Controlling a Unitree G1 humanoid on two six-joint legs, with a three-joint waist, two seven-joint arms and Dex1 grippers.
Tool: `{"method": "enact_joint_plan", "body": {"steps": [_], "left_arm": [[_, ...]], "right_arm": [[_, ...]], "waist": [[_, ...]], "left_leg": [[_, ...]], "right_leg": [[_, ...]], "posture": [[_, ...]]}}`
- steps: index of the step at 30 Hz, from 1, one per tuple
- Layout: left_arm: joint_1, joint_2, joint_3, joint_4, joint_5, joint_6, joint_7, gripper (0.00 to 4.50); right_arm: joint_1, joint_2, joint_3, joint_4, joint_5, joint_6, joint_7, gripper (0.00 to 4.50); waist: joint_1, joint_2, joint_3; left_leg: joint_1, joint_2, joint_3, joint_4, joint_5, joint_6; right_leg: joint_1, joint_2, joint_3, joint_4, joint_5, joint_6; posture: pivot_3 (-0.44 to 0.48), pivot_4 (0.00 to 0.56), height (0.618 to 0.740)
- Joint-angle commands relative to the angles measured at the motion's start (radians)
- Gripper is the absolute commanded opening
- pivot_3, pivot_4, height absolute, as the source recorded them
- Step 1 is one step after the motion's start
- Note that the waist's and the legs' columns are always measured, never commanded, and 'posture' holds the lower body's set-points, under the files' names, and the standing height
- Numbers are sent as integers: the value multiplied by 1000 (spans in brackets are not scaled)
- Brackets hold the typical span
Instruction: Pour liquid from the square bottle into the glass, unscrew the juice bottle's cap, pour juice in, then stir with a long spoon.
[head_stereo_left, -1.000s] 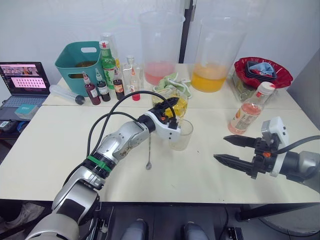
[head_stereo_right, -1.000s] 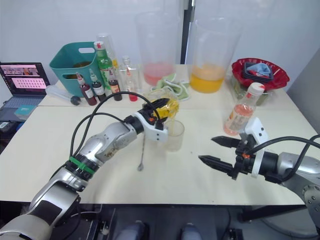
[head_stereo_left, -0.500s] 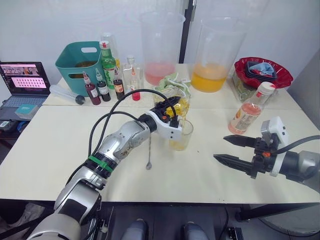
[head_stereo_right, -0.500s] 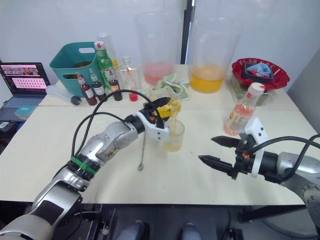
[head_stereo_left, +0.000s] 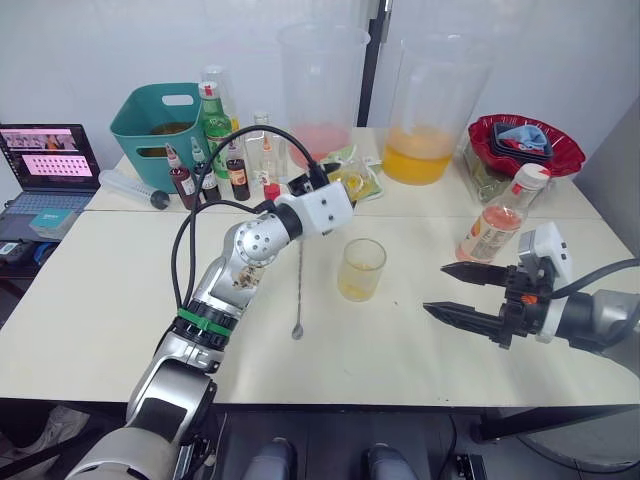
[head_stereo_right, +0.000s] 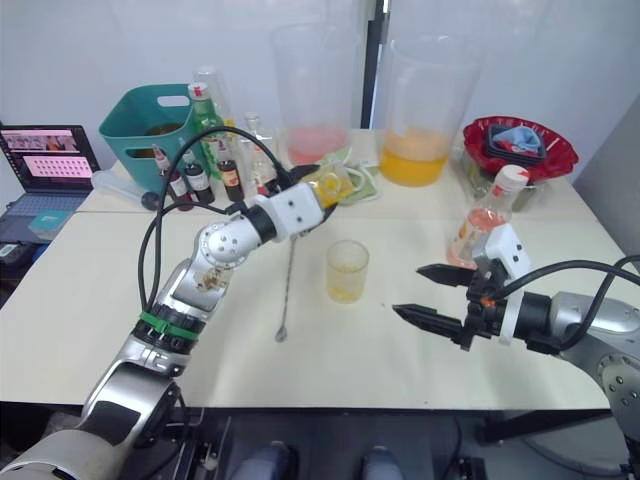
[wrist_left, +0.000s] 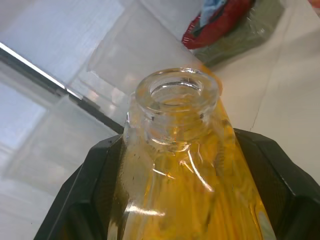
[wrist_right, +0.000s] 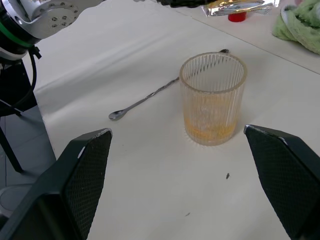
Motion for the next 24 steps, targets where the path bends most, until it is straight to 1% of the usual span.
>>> {"method": "enact_joint_plan", "body": {"steps": [1,5,12,14,20,24], "left_arm": [[-19,-23,155,-75,-164,174,19,2775],[7,-7,231,-70,-211,315,68,2775],[35,-13,329,-45,-274,395,160,2775],[52,-29,370,-26,-315,399,179,2775],[86,-27,393,29,-342,367,210,2775],[99,-29,384,47,-353,354,219,2775]], "right_arm": [[-38,-19,5,1,0,-8,18,4473],[-57,-19,21,15,-8,-12,40,4473],[-91,-10,50,31,-14,-12,56,4473],[-104,-6,62,35,-13,-11,57,4473],[-138,10,79,37,-15,-10,35,4473],[-164,19,83,26,3,8,15,4473]], "waist": [[-2,0,0],[-11,0,0],[-2,0,0],[2,0,0],[2,0,0],[4,0,0]], "left_leg": [[0,0,0,1,0,0],[0,0,-1,3,0,0],[-1,0,-1,5,0,0],[-1,-1,-1,5,0,0],[0,-1,-2,5,0,0],[0,-1,-2,5,0,0]], "right_leg": [[0,0,0,1,0,0],[1,1,0,1,0,0],[1,0,0,1,0,1],[1,0,0,1,1,1],[2,0,0,1,1,1],[1,-1,0,1,1,1]], "posture": [[0,150,740],[0,150,740],[0,150,740],[0,150,740],[0,150,740],[0,150,740]]}}
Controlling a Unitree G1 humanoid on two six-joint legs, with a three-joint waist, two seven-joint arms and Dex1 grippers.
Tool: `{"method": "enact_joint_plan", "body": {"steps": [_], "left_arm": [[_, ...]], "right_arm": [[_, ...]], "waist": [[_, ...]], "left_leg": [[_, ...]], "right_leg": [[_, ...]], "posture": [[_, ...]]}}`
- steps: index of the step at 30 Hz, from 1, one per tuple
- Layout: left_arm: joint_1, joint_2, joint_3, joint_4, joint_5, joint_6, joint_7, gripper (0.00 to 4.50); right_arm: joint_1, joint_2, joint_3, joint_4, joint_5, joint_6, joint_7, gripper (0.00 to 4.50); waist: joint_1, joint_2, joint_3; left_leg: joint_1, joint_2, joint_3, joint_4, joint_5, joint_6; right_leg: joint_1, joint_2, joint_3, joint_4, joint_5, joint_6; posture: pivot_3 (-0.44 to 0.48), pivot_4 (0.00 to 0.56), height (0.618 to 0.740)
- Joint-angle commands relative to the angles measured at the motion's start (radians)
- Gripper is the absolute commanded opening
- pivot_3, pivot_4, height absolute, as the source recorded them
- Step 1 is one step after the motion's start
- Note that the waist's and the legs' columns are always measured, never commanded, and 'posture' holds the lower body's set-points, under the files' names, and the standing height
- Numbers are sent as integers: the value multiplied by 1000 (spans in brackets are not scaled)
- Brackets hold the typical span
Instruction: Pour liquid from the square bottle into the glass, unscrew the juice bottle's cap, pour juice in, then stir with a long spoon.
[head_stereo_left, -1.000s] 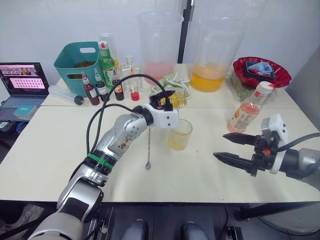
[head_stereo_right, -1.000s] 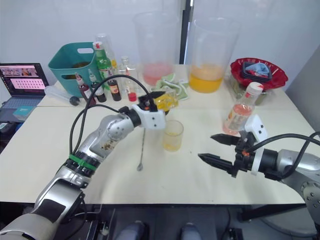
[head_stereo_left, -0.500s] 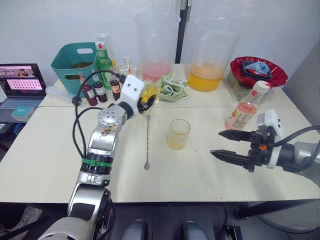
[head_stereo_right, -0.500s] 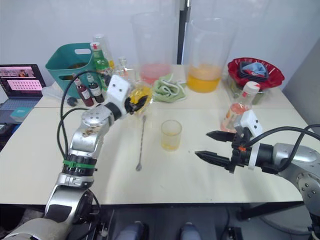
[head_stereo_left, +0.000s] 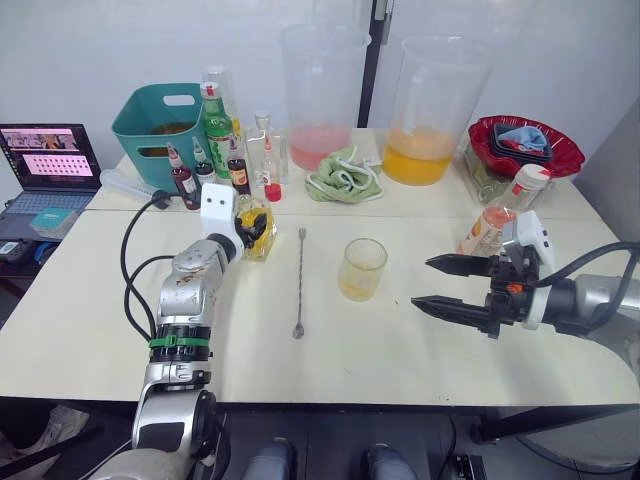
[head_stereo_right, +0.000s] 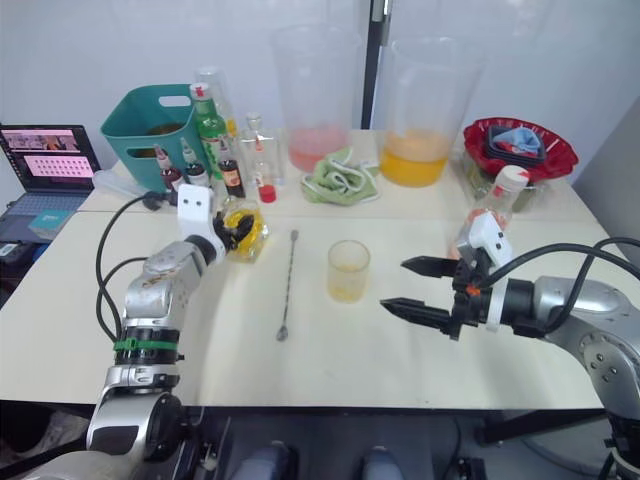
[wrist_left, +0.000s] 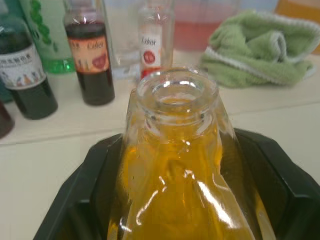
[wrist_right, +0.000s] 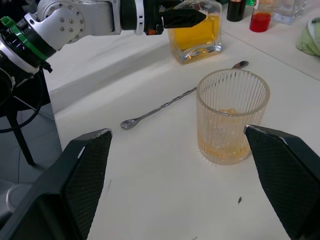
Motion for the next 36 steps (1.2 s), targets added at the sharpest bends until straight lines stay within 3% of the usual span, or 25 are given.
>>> {"method": "enact_joint_plan", "body": {"steps": [1,5,7,9,18,24,26,28,31,36], "left_arm": [[-23,2,5,-31,-23,-52,15,2775],[-14,4,-24,-24,-3,-57,23,2775],[-8,5,-38,-35,4,-61,25,3810],[-6,7,-39,-43,-3,-65,27,4472],[-18,9,2,-118,-76,-116,5,4491],[-81,61,32,-204,-158,-150,-57,4491],[-108,101,20,-234,-200,-101,-121,4491],[-121,114,45,-298,-377,72,-199,4491],[-85,163,41,-425,-503,168,-288,4491],[2,276,10,-554,-544,235,-355,4491]], "right_arm": [[-27,-3,-17,-23,21,10,-15,4473],[-38,-4,-13,-22,26,18,-25,4473],[-46,-3,-12,-25,32,27,-32,4500],[-52,-4,-12,-27,34,34,-34,4500],[-84,-3,-3,-26,43,53,-41,4500],[-105,-13,-10,-10,44,59,-33,4500],[-104,-10,-12,-9,26,35,-28,4500],[-97,-6,-12,-6,-4,5,-26,4500],[-83,0,-14,-6,-36,-34,-19,4500],[-48,19,-29,-7,-74,-84,-17,4500]], "waist": [[1,0,0],[0,0,0],[1,0,0],[0,0,0],[-1,0,0],[0,0,0],[-1,0,0],[-2,0,0],[-4,0,0],[-17,1,0]], "left_leg": [[0,0,0,0,0,0],[0,-1,0,0,0,0],[0,-1,0,0,0,0],[0,-1,0,0,0,0],[1,-1,0,0,0,0],[1,-1,0,0,0,0],[1,-1,0,0,0,0],[1,-2,0,0,0,0],[1,-2,0,0,0,0],[2,0,0,-2,0,0]], "right_leg": [[0,0,0,0,0,0],[0,-1,0,0,0,0],[0,-1,0,0,0,0],[1,-1,0,0,0,1],[1,-1,0,0,0,1],[1,-1,0,0,0,1],[1,-1,0,0,0,1],[1,-1,0,-1,0,1],[1,-2,0,-1,0,1],[2,0,0,-1,0,1]], "posture": [[0,150,740],[0,150,740],[0,150,740],[0,150,740],[0,150,740],[0,150,740],[0,150,740],[0,150,740],[0,150,740],[0,150,740]]}}
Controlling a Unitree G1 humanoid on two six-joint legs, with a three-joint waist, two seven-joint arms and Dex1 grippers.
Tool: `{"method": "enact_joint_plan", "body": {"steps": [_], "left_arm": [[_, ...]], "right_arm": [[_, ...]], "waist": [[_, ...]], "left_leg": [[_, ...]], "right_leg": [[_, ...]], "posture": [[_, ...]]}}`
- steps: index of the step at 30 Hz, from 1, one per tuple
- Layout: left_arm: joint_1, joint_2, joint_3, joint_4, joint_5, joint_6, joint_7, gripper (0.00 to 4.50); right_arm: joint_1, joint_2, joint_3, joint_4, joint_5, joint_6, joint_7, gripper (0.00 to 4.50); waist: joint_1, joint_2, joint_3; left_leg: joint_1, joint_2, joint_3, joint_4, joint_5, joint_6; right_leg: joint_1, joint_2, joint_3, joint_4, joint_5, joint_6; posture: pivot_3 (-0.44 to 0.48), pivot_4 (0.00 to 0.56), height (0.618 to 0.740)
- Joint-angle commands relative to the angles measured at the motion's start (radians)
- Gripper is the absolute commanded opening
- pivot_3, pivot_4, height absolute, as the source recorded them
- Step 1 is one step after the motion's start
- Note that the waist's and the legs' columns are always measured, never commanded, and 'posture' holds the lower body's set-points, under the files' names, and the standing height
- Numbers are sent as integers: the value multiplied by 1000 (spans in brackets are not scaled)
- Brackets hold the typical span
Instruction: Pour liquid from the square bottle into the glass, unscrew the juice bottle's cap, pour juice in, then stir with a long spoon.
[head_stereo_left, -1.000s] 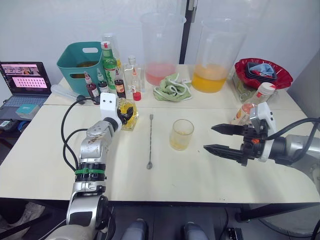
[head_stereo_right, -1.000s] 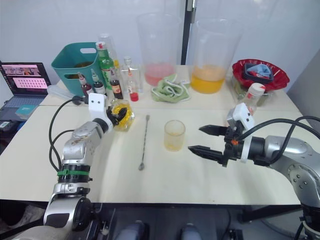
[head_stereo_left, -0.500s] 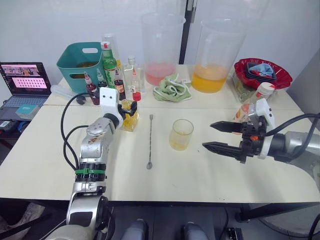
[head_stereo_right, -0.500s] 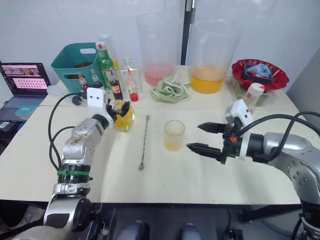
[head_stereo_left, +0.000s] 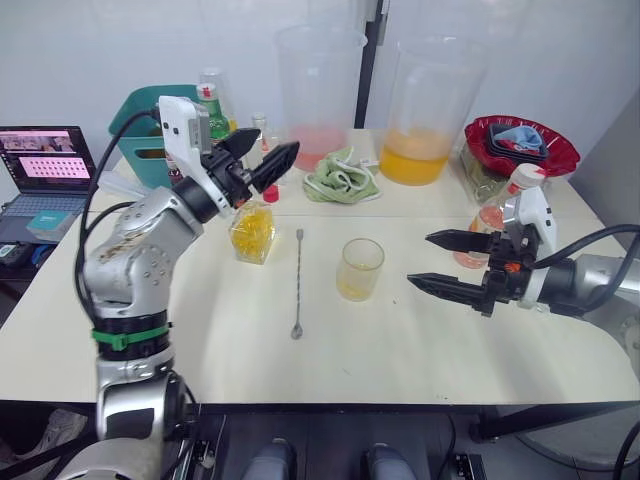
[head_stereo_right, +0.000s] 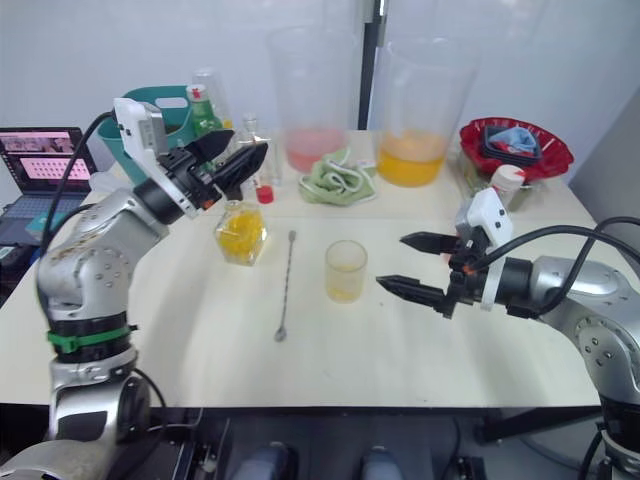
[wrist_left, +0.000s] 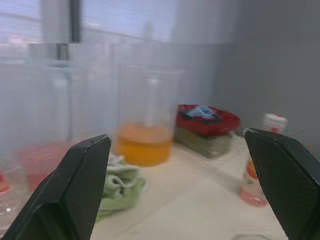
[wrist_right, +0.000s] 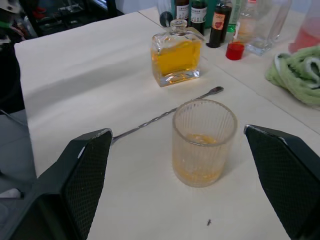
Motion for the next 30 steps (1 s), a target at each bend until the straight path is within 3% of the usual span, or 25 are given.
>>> {"method": "enact_joint_plan", "body": {"steps": [1,4,9,13,19,25,30], "left_arm": [[78,93,-39,-117,5,-19,-96,4491],[237,160,-45,-150,27,-155,-254,4491],[288,223,-78,-42,30,-258,-465,4491],[305,220,-126,51,63,-368,-580,4491],[263,158,-192,145,93,-448,-651,4491],[222,141,-208,191,95,-454,-665,4491],[202,133,-181,132,51,-422,-644,4491]], "right_arm": [[25,9,-43,-18,-13,-43,-1,4500],[128,42,-81,-39,-79,-95,-54,4500],[312,125,-189,-103,-92,-143,-110,4500],[491,222,-284,-167,-127,-221,-153,4500],[713,402,-365,-220,-210,-381,-219,4500],[758,463,-367,-210,-231,-461,-249,4500],[658,445,-379,-176,-218,-417,-367,4500]], "waist": [[-3,0,0],[-8,1,-1],[11,1,-1],[15,2,-1],[11,2,-1],[-8,2,-1],[-13,2,-1]], "left_leg": [[0,0,0,0,0,0],[2,0,1,-3,0,0],[4,0,1,-6,1,-1],[8,0,2,-7,1,-1],[8,0,1,-7,1,-1],[16,2,2,-9,1,-1],[20,5,2,-12,1,-1]], "right_leg": [[0,0,0,0,0,0],[1,0,1,-1,0,0],[3,-1,1,-3,0,0],[7,-1,1,-4,0,0],[7,-1,1,-3,0,0],[12,1,2,-4,0,0],[17,1,2,-9,-1,0]], "posture": [[0,150,740],[0,150,740],[0,150,740],[0,150,740],[0,150,740],[0,150,740],[0,150,740]]}}
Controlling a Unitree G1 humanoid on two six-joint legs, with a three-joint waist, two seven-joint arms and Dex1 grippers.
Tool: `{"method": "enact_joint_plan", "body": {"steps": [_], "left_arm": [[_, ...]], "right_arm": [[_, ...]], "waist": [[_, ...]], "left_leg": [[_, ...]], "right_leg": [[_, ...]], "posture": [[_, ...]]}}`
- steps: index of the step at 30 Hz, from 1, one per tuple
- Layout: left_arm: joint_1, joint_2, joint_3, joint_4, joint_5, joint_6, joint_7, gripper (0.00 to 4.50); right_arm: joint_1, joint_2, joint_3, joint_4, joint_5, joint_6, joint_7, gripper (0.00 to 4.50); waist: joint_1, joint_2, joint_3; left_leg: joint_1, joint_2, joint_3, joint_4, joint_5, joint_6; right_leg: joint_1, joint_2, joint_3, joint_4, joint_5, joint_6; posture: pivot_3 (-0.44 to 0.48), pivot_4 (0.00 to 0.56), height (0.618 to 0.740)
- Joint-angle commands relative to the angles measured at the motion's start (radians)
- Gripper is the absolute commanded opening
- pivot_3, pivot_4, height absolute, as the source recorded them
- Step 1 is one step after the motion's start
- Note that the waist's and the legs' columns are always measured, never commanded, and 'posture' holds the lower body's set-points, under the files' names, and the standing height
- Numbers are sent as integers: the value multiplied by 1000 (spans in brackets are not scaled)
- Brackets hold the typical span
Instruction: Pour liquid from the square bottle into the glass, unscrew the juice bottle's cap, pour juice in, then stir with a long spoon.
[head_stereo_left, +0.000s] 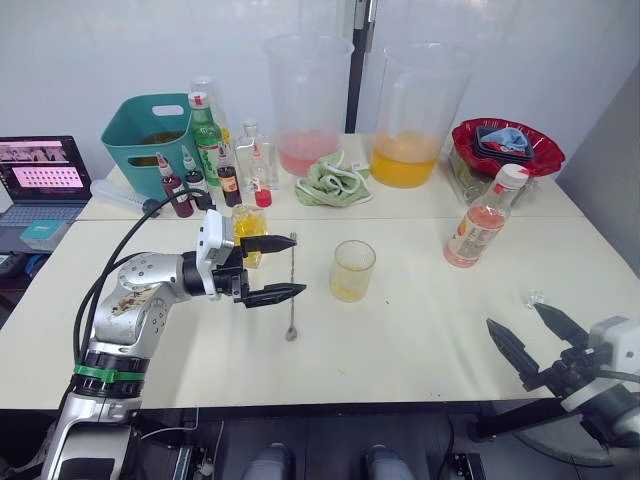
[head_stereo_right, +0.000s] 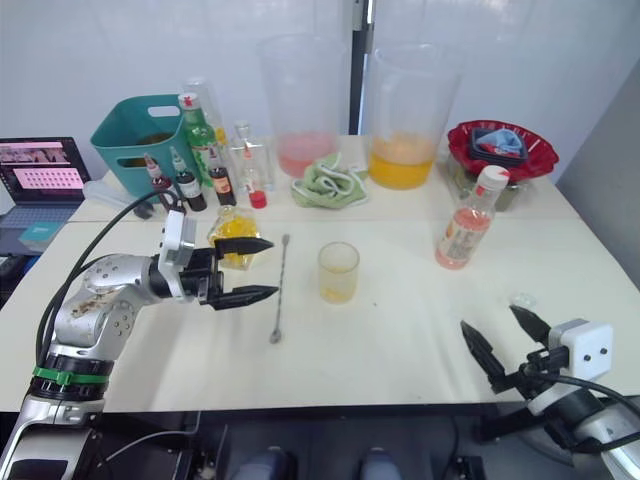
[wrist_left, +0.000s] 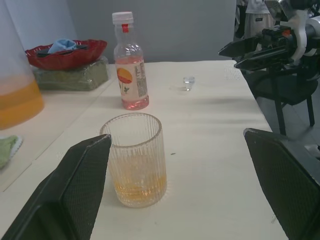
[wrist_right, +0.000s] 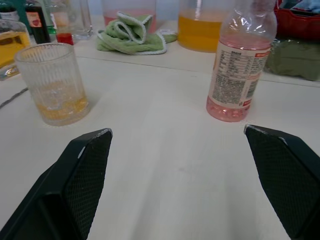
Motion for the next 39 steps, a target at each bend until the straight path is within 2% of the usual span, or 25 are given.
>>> {"method": "enact_joint_plan", "body": {"steps": [1,9,15,20,22,29,39], "left_arm": [[-15,13,36,-89,-46,31,17,4491],[65,18,58,-279,-96,107,109,4491],[90,11,71,-340,-108,121,174,4491],[127,17,90,-399,-116,134,226,4491],[134,-12,131,-439,-178,174,309,4491],[152,1,158,-507,-232,215,376,4491],[176,7,147,-514,-191,185,399,4491]], "right_arm": [[-101,-37,-37,19,26,23,-78,4500],[-462,-175,29,297,-35,84,-149,4500],[-664,-231,119,554,-115,42,-102,4500],[-792,-249,144,718,-131,13,-51,4500],[-852,-255,171,784,-148,-9,-18,4500],[-955,-241,231,897,-194,-56,25,4500],[-1110,-241,289,1123,-255,-145,99,4500]], "waist": [[-1,0,0],[-1,1,0],[3,1,0],[-1,1,0],[-2,1,0],[0,1,0],[-2,1,0]], "left_leg": [[0,0,0,0,0,0],[0,1,1,-2,0,0],[-1,1,1,-2,0,0],[-1,1,2,-2,0,1],[-2,1,2,-2,0,1],[-2,1,2,-2,0,1],[-2,1,2,-3,0,0]], "right_leg": [[0,0,0,0,0,0],[0,0,0,-1,0,0],[0,0,0,-2,0,0],[-1,0,0,-1,0,0],[-2,1,0,-2,0,0],[-2,1,0,-2,0,0],[-2,1,0,-2,0,-1]], "posture": [[0,150,740],[0,150,740],[0,150,740],[0,150,740],[0,150,740],[0,150,740],[0,150,740]]}}
